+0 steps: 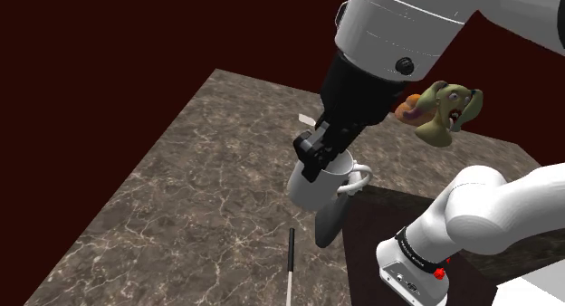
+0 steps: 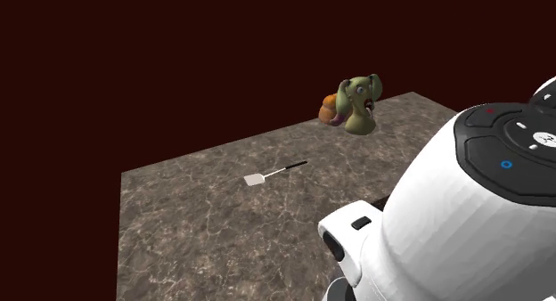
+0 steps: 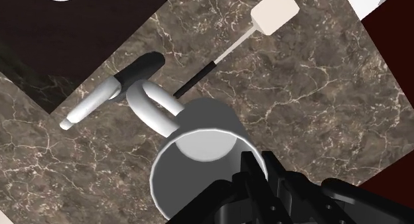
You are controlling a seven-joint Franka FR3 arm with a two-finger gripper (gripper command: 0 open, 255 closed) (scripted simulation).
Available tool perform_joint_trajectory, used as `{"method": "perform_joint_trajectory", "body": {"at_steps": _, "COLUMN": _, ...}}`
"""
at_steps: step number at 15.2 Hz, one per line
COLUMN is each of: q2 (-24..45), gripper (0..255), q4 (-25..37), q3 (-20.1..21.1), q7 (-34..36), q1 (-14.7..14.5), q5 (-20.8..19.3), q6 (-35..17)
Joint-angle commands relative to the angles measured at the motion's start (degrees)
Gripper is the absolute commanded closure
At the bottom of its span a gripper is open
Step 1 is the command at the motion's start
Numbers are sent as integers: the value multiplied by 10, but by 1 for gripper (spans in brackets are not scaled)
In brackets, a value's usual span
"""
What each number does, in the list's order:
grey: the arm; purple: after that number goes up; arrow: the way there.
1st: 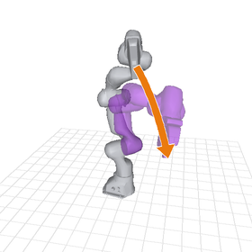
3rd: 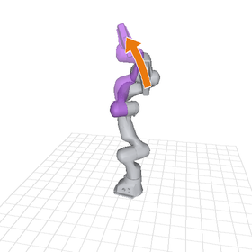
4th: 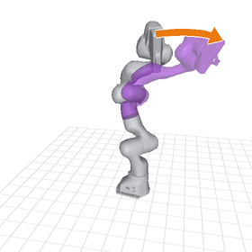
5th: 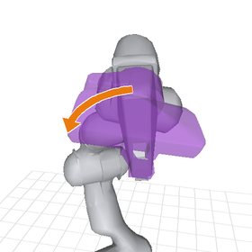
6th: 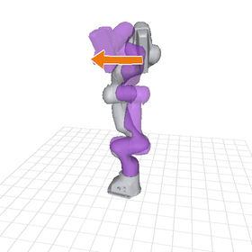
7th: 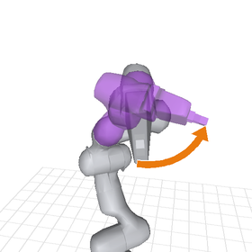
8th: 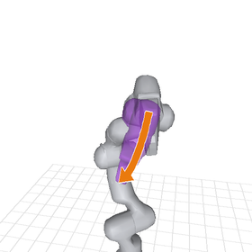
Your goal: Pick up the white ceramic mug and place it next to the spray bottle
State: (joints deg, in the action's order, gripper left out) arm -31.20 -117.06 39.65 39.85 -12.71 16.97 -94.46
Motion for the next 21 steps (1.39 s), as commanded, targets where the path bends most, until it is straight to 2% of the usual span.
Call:
{"method": "perform_joint_trajectory", "body": {"at_steps": 1, "q2": -2, "gripper": 255, "q4": -17, "q3": 2, "q7": -2, "q1": -1, "q5": 3, "q6": -15}}
{"method": "perform_joint_trajectory", "body": {"at_steps": 21, "q2": 0, "gripper": 255, "q4": -163, "q3": 45, "q7": -6, "q1": -11, "q5": 29, "q6": -166}}
